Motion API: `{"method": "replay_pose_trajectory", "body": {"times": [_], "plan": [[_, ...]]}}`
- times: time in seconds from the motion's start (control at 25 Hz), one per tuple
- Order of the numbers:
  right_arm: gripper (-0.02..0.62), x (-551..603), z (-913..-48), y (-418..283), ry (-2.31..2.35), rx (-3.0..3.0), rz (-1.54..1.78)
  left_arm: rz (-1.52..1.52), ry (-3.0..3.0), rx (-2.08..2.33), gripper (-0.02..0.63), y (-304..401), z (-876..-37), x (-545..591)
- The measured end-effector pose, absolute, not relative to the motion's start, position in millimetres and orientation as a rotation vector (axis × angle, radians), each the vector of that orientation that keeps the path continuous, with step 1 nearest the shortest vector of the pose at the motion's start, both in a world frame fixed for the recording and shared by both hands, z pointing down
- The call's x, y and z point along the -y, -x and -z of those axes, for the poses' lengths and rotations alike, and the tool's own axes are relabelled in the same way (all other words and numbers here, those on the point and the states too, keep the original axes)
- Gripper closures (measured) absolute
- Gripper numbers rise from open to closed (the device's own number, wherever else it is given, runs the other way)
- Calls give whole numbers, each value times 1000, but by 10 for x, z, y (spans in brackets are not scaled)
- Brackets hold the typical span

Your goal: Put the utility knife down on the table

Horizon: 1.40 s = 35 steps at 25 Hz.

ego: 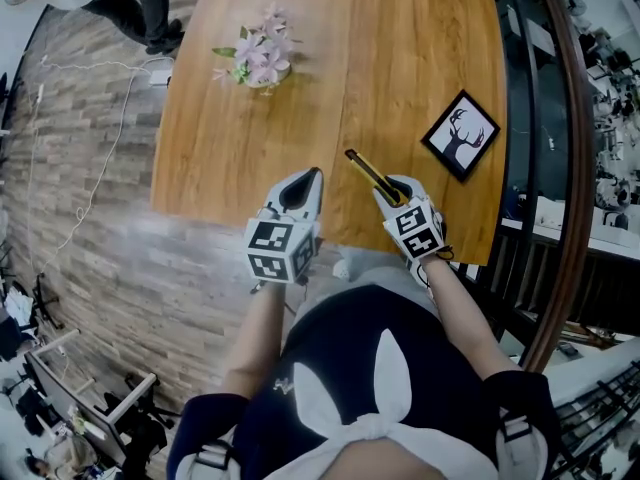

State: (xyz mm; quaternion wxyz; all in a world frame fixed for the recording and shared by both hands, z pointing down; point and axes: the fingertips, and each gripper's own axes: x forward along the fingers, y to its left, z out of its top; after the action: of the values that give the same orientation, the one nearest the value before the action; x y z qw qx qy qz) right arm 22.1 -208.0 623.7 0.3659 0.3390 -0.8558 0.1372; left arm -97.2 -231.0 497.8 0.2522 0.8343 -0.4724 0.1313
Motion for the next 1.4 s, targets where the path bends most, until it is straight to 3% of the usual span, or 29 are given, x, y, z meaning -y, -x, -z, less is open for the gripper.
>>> {"method": "replay_pose_trajectory", "body": {"times": [1.4], "plan": [[476,1999,-6853,-228,-719,2075,-377,-433,-2247,1229,586,868,-5225,2344]]}}
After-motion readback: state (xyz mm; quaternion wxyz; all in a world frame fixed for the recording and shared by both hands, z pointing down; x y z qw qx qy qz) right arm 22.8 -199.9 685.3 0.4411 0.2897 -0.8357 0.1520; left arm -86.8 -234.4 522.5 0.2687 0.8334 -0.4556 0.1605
